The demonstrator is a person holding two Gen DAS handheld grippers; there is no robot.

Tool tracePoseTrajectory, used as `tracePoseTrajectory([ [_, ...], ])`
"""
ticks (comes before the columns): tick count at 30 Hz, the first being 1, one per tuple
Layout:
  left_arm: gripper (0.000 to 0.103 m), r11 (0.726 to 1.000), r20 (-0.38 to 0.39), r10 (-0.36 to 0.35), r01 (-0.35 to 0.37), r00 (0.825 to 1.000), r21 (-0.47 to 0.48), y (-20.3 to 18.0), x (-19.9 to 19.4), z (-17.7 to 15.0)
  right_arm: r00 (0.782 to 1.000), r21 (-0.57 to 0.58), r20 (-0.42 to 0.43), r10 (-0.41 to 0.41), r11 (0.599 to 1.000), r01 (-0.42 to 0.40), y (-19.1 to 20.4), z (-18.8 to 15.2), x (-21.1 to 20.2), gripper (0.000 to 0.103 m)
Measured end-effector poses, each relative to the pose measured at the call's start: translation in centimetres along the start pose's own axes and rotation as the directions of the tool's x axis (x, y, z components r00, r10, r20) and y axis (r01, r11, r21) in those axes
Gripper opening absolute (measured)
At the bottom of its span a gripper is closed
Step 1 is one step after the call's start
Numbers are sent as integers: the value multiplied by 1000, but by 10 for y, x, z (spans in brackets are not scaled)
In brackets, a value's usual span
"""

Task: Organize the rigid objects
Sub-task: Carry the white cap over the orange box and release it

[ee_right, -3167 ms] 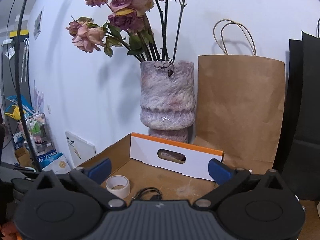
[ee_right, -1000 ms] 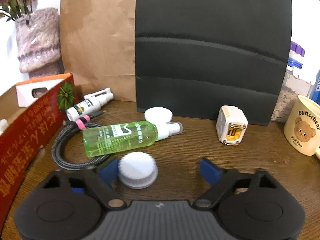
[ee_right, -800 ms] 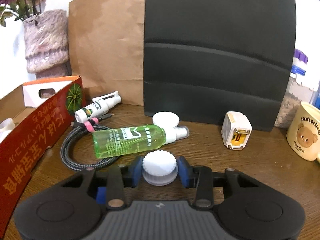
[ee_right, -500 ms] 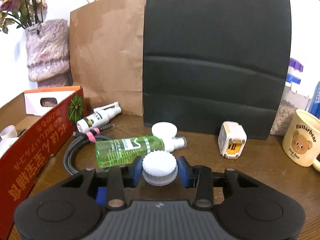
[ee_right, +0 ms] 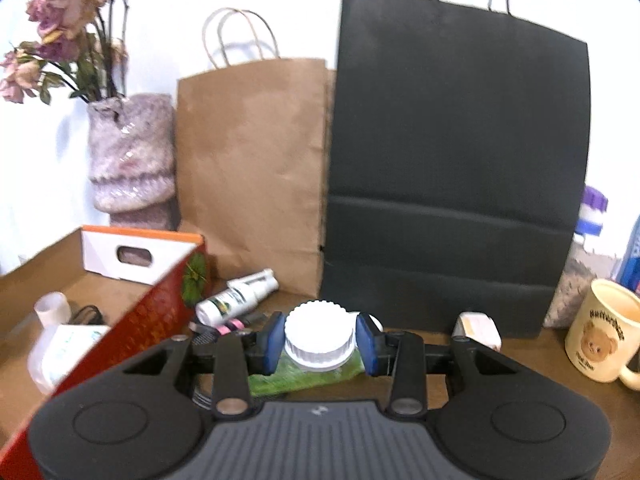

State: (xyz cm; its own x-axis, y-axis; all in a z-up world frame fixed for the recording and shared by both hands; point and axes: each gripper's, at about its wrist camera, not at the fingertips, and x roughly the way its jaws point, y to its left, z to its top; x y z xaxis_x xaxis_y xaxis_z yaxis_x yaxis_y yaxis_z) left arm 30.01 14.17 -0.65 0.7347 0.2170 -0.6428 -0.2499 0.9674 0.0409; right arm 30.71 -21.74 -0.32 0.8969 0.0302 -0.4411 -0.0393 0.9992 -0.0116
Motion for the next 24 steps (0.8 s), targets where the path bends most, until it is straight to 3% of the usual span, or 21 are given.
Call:
tracePoseTrajectory([
  [12,16,1000,0,0,0,1000,0,0,0,0,990,-29,49,128,991,-127,52,24,-4,37],
  [24,16,1000,1,1,-1,1000,1,0,0,0,955,-97,46,292,953,-287,130,40,2,37],
])
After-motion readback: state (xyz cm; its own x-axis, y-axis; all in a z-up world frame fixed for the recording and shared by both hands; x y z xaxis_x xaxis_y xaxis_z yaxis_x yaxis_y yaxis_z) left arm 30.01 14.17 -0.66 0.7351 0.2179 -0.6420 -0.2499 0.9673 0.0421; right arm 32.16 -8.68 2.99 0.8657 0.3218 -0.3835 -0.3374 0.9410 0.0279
